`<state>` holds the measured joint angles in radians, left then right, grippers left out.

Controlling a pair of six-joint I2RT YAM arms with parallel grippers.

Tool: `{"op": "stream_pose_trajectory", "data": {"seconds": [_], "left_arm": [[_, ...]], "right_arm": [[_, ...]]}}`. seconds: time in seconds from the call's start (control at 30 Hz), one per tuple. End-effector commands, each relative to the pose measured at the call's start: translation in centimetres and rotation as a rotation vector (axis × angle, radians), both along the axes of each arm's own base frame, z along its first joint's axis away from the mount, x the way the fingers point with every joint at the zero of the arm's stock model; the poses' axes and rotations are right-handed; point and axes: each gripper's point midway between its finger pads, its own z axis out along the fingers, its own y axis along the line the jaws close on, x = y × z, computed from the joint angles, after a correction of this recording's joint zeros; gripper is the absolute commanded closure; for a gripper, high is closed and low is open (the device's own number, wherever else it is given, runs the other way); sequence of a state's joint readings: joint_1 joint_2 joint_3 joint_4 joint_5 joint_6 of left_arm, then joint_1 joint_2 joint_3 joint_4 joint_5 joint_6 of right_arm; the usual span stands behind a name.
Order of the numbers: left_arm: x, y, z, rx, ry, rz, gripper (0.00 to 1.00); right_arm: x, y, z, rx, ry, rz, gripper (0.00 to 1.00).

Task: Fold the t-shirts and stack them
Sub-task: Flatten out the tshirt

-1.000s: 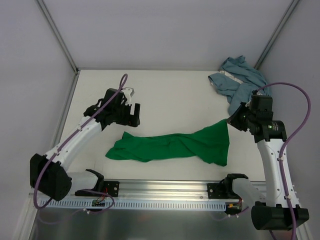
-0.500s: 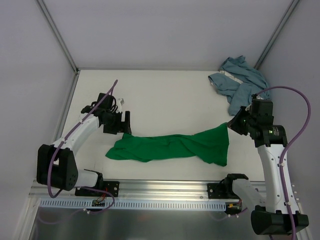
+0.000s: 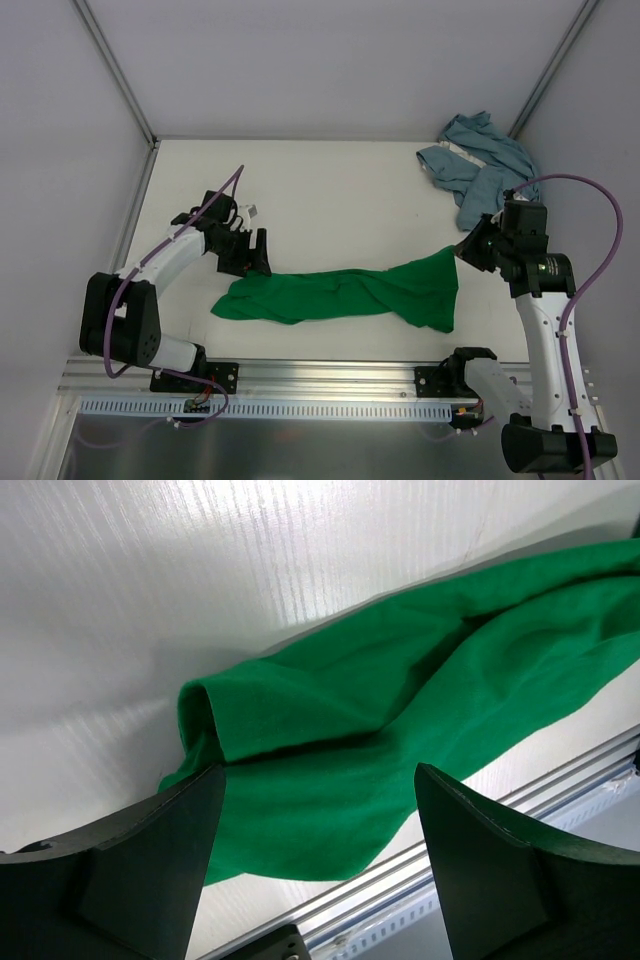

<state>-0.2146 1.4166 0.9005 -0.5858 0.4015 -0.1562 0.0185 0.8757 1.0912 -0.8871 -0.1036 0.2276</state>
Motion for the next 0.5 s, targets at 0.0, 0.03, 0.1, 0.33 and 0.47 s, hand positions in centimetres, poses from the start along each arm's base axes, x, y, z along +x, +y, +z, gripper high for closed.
{"op": "stream_pose_trajectory", "data": {"seconds": [0.0,0.03,0.1,0.33,0.47], "left_arm": [[0.3,0.4,-0.5,0.025,-0.004,-0.004,0.22],[0.4,0.7,-0.6,0.04,-0.002,-0.001,0.23],[0.6,0.8,-0.7,0.051,-0.008,0.002,0.23],[1.5,1.1,-1.0,0.074,-0.011,0.015,0.25],[2.1,0.8,-1.0,0.065,-0.016,0.016,0.27]], "right_arm": [[-0.2,0.3,0.2,0.009,-0.015,0.017,0.99],[-0.1,0.4,0.2,0.011,-0.014,0.019,1.0],[0.0,0.5,0.1,0.014,-0.012,0.022,0.99],[0.0,0.4,0.0,0.011,-0.013,0.023,0.99],[0.0,0.5,-0.2,0.014,-0.008,0.027,0.99]]}}
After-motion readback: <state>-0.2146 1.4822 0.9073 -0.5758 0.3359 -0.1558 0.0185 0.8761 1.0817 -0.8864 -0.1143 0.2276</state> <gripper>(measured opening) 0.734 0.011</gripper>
